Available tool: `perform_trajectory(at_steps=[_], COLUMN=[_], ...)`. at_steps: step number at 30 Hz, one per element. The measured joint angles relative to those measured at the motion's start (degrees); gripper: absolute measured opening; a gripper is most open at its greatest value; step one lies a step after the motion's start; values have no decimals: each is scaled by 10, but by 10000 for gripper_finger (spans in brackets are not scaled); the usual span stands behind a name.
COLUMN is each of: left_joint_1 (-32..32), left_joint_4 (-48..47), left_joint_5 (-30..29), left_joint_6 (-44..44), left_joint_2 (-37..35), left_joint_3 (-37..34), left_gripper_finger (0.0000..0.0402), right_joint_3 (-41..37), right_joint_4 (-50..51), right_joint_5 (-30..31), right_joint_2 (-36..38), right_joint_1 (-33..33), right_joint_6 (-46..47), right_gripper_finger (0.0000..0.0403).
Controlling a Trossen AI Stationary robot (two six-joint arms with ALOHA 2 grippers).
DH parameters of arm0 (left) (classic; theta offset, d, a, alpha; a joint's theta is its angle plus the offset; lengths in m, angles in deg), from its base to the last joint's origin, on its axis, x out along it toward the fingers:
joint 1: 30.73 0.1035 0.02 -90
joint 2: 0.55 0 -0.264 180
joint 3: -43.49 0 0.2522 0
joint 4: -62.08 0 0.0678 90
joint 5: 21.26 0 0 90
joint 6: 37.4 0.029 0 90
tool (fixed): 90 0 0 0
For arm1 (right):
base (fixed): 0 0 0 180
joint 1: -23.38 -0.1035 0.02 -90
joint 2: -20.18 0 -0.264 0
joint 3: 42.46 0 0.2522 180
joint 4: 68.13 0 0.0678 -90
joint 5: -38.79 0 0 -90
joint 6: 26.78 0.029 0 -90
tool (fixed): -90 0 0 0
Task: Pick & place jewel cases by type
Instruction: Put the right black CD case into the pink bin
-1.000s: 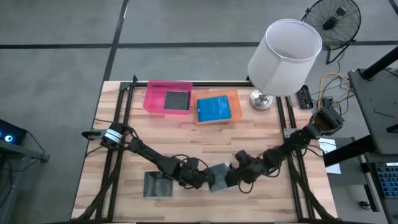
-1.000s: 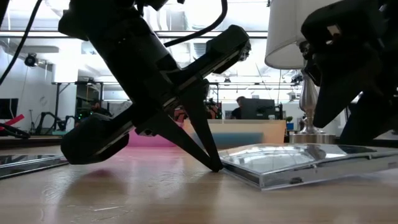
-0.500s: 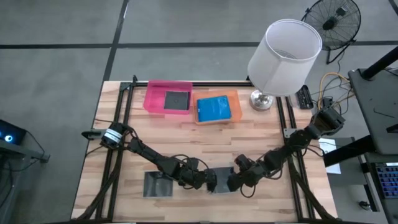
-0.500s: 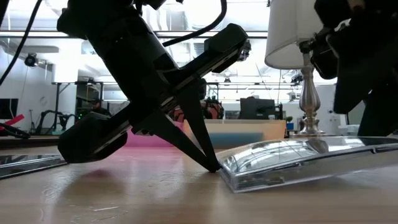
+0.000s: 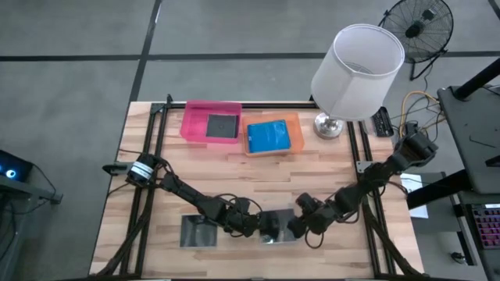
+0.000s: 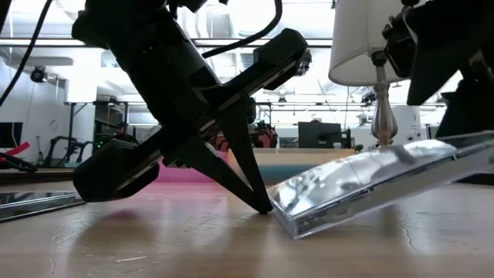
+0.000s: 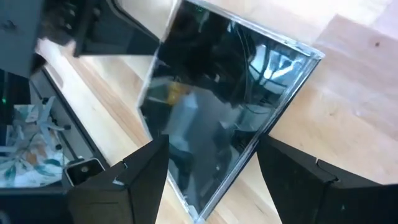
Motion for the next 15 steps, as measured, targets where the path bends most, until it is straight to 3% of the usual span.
perform_trajectory(at_steps=[15], left_joint_1=[0], left_joint_4=[0], left_joint_5=[1], left_joint_6=[3], left_joint_2=[0], left_joint_3=[0], left_gripper_finger=[0], right_joint_3=[12], right_joint_4=[2], right_joint_5=[32], right_joint_2=[18], right_joint_1=[1], right_joint_6=[2], right_gripper_finger=[235])
